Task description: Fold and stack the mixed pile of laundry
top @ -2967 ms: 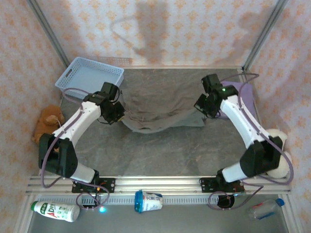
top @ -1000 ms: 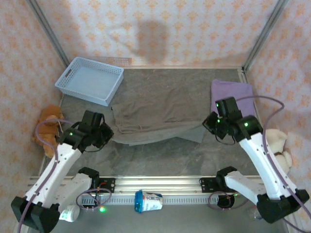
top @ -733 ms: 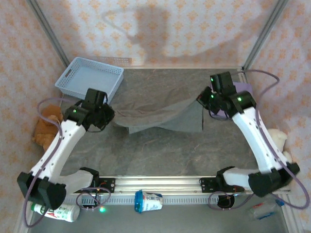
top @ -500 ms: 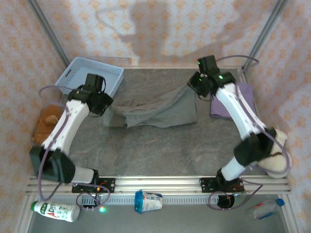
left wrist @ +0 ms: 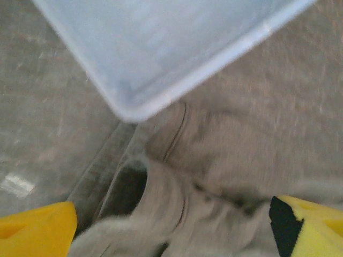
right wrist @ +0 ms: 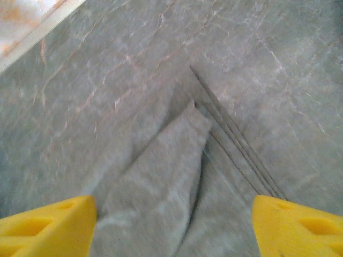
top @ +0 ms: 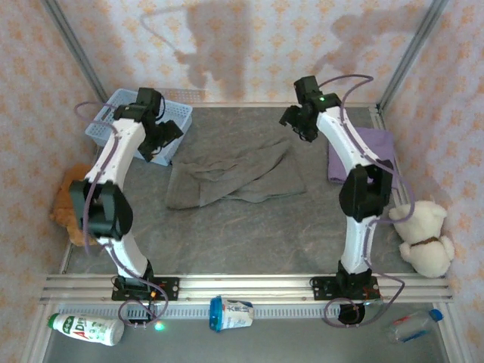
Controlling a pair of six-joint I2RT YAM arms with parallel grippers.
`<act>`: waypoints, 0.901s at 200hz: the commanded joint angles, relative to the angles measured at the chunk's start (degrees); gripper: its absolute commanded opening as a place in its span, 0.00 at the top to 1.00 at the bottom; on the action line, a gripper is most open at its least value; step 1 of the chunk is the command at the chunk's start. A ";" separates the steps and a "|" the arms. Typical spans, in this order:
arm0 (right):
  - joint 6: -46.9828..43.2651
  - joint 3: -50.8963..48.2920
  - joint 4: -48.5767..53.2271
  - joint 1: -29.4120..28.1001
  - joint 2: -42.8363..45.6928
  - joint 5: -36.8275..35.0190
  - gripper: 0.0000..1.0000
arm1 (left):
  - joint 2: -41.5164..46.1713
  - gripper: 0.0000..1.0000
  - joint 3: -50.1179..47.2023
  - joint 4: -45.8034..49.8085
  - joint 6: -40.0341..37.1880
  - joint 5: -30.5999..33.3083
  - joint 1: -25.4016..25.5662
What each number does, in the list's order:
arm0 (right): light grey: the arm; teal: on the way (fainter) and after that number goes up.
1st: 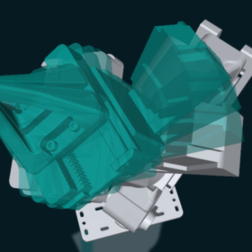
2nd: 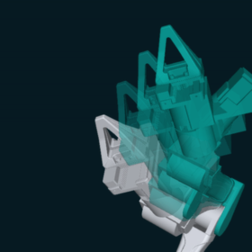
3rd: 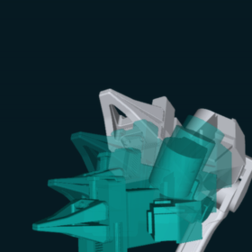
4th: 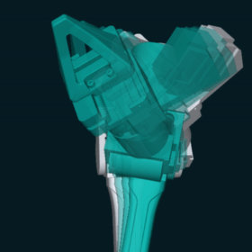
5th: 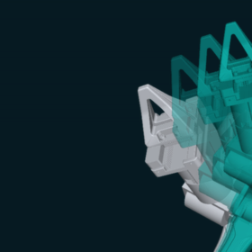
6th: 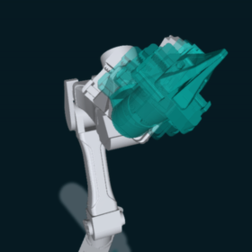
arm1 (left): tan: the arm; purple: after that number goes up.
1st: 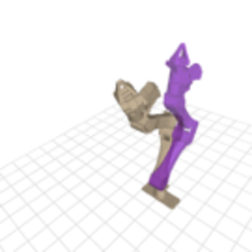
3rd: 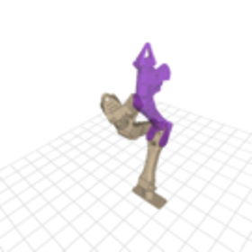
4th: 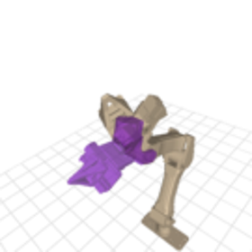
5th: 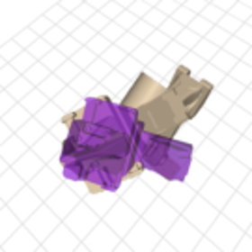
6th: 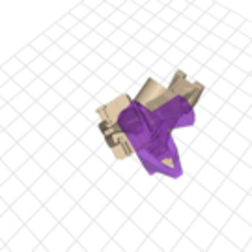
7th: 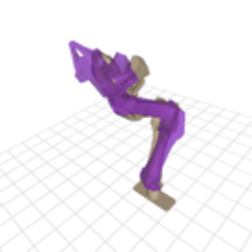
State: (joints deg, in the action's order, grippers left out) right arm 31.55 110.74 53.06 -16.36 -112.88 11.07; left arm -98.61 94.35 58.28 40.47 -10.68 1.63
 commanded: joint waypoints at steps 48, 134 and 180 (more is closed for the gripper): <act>3.08 -26.85 -9.09 -4.87 10.04 7.08 0.70 | 15.71 0.70 -29.34 -15.32 5.91 -4.48 12.82; 8.02 -34.55 -12.02 -4.98 -0.30 -0.84 0.79 | -0.85 0.86 -32.09 -20.10 2.16 0.77 15.45; 7.35 -49.03 -11.53 -0.43 8.90 -2.15 0.79 | 4.49 0.86 -39.75 -15.94 5.85 -4.53 22.44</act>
State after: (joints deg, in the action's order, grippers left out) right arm 38.54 70.32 36.58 -20.18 -107.96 13.52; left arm -98.74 59.00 38.26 43.72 -11.86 20.25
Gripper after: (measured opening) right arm 0.209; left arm 0.133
